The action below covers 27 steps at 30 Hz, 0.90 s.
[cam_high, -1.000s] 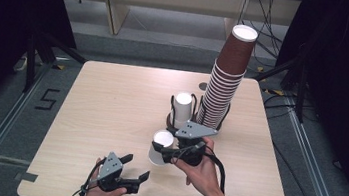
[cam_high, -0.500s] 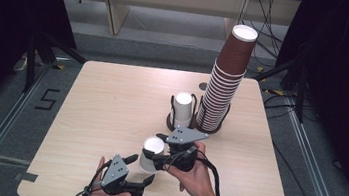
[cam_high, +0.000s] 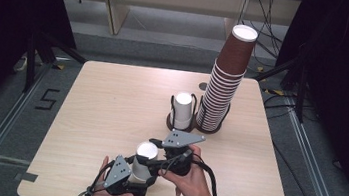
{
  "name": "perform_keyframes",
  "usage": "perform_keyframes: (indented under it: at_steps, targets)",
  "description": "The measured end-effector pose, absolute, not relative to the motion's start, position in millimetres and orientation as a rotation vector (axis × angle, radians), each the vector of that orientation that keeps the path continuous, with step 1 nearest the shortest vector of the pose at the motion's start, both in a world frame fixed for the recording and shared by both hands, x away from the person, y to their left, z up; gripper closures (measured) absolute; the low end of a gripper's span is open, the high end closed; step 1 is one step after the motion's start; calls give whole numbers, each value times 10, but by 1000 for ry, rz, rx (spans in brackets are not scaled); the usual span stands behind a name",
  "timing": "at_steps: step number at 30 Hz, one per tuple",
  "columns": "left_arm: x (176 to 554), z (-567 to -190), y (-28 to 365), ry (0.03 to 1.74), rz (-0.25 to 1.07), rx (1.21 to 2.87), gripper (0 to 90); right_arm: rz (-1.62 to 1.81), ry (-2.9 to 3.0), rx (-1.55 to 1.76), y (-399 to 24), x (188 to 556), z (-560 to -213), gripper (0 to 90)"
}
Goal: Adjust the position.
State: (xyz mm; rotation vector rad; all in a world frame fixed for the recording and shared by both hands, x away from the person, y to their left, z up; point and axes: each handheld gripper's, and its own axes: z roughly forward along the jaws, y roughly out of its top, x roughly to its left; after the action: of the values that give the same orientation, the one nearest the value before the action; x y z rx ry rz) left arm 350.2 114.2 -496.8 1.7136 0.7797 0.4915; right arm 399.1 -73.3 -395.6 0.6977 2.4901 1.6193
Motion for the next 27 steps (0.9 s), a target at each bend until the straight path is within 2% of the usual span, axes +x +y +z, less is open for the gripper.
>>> perform_keyframes:
  at_steps: [4, 10, 13, 15, 27]
  targets:
    - [3494, -4950, 1140, 751, 498, 1693, 153, 1612, 2496, 689, -739, 3983, -3944, 359]
    - [3491, -4918, 1160, 718, 519, 1768, 212, 1616, 2531, 706, -809, 4028, -3957, 337]
    - [3495, -4883, 1177, 660, 581, 1832, 232, 1590, 2548, 706, -866, 4043, -3943, 251]
    - [3488, -4862, 1180, 644, 577, 1868, 236, 1554, 2599, 685, -902, 4061, -3932, 206]
    - [3415, -4832, 1131, 469, 567, 2085, 241, 1433, 2805, 538, -968, 4068, -3999, 230]
